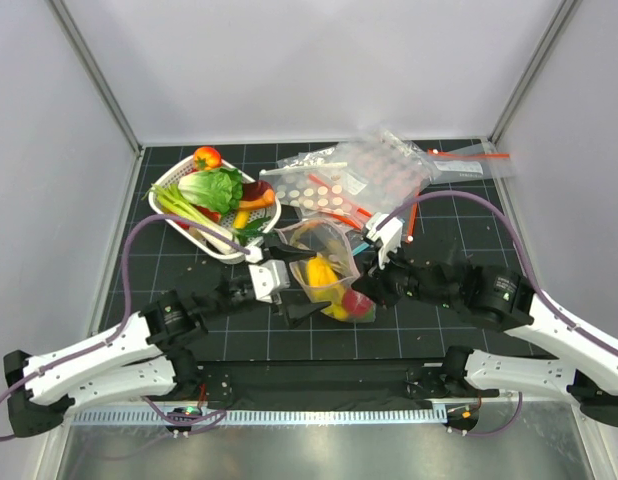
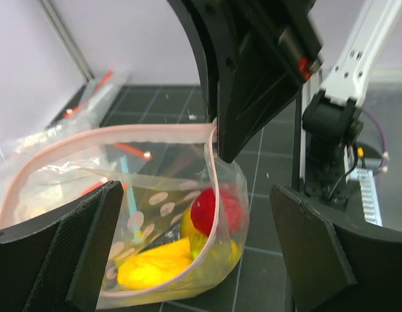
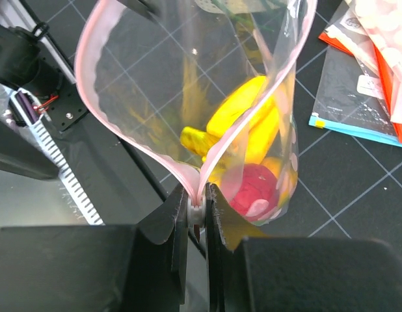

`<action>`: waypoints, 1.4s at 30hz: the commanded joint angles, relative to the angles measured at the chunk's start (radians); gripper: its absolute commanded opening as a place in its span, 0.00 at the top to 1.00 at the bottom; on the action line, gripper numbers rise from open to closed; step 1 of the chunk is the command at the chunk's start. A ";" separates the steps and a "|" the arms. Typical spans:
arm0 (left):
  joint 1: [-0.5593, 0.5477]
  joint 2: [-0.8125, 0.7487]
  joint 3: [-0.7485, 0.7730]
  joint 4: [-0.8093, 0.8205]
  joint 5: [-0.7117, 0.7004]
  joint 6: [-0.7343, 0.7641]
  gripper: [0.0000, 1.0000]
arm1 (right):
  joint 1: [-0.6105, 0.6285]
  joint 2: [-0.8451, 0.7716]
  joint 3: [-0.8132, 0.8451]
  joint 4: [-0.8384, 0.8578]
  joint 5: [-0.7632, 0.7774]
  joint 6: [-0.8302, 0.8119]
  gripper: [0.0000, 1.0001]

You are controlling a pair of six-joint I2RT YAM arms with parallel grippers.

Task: Place the food in the zip-top bag and seal the zipper
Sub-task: Zip the zipper food storage bag at the center of the board.

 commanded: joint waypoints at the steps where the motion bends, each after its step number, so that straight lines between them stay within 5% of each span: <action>1: -0.012 0.073 0.092 -0.079 0.022 0.074 0.00 | 0.007 -0.002 0.060 0.008 -0.036 -0.018 0.99; 5: -0.017 0.141 0.139 -0.135 -0.027 0.077 0.04 | 0.007 0.009 0.077 -0.004 -0.054 -0.028 0.99; 7: -0.019 0.161 0.146 -0.144 -0.046 0.080 0.27 | 0.007 0.012 0.080 0.001 -0.071 -0.033 0.99; 8: -0.019 0.167 0.152 -0.147 -0.047 0.082 0.46 | 0.007 0.012 0.078 0.005 -0.076 -0.034 0.99; 10: -0.017 0.182 0.157 -0.149 -0.043 0.074 0.64 | 0.007 0.012 0.073 0.010 -0.074 -0.039 0.98; 11: -0.017 0.188 0.163 -0.149 -0.057 0.068 0.84 | 0.005 0.011 0.069 0.020 -0.076 -0.042 0.91; 13: -0.017 0.196 0.168 -0.144 -0.104 0.030 1.00 | 0.007 -0.003 0.040 0.040 -0.074 -0.045 0.67; 14: -0.017 0.198 0.163 -0.141 -0.122 0.020 1.00 | 0.007 -0.009 0.025 0.069 -0.070 -0.044 0.49; 17: -0.017 0.182 0.143 -0.112 -0.170 -0.004 1.00 | 0.007 -0.037 -0.035 0.128 -0.017 -0.025 0.36; 23: -0.014 0.095 0.059 -0.020 -0.256 -0.036 1.00 | 0.007 -0.144 -0.170 0.287 0.035 -0.033 0.34; 31: -0.013 0.115 0.060 -0.017 -0.238 -0.043 1.00 | 0.007 -0.304 -0.325 0.468 0.037 -0.059 0.45; 42: -0.013 0.116 0.064 -0.018 -0.207 -0.058 1.00 | 0.007 -0.232 -0.330 0.536 -0.056 -0.094 0.39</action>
